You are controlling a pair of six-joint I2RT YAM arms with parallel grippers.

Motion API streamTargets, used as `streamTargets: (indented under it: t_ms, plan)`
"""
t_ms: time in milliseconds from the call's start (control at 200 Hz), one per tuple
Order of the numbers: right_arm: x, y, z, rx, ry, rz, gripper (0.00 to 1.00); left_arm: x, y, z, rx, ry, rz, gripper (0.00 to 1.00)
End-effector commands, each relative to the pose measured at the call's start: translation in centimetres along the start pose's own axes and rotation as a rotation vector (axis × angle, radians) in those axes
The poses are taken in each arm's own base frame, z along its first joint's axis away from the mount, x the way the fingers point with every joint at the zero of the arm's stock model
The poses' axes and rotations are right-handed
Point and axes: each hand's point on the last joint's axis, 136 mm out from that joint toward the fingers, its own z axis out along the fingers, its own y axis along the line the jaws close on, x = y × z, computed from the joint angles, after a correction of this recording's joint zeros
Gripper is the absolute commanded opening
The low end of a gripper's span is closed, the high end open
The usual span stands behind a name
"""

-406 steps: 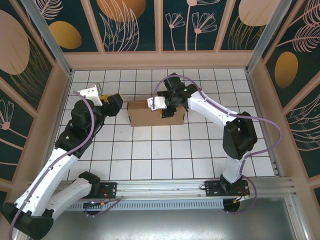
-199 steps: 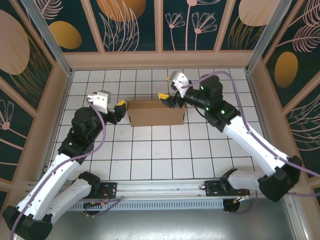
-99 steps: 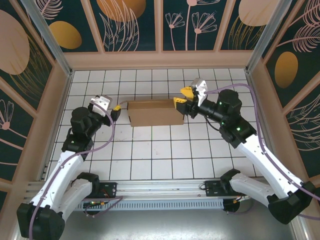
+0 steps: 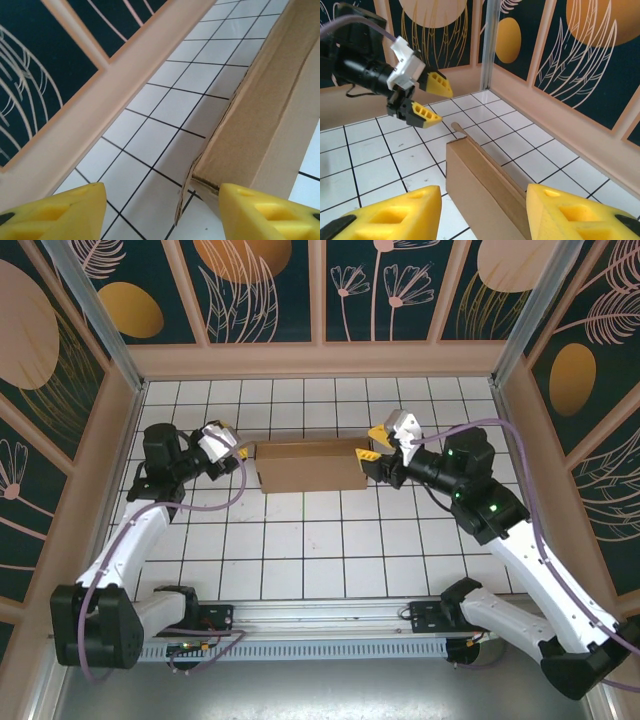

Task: Fold the paper box

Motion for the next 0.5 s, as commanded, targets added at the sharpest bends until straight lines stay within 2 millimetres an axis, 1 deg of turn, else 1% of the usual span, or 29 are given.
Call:
streamTargets:
  t_ms: [0,90,320,395,495]
  plan:
    - [-1.8,0.4,-1.5,-0.002,-0.028,-0.035,0.48,-0.2,-1.7,0.4,0.128,-0.025,0.071,0.59]
    - [-1.9,0.5,-1.8,0.001,-0.024,-0.037,0.48,0.0,-2.2,0.6,0.169,-0.021,0.065,0.59]
    - [-1.7,0.4,-1.8,0.005,-0.019,-0.027,0.48,0.7,-1.2,1.4,0.132,0.000,0.060,0.54]
    - [-1.5,0.5,-1.7,-0.003,-0.013,-0.015,0.47,1.0,-1.0,1.6,0.121,-0.002,0.058,0.54]
    - [-1.4,0.4,-1.5,-0.002,-0.004,-0.013,0.46,1.4,-1.0,2.0,0.125,0.002,0.039,0.50]
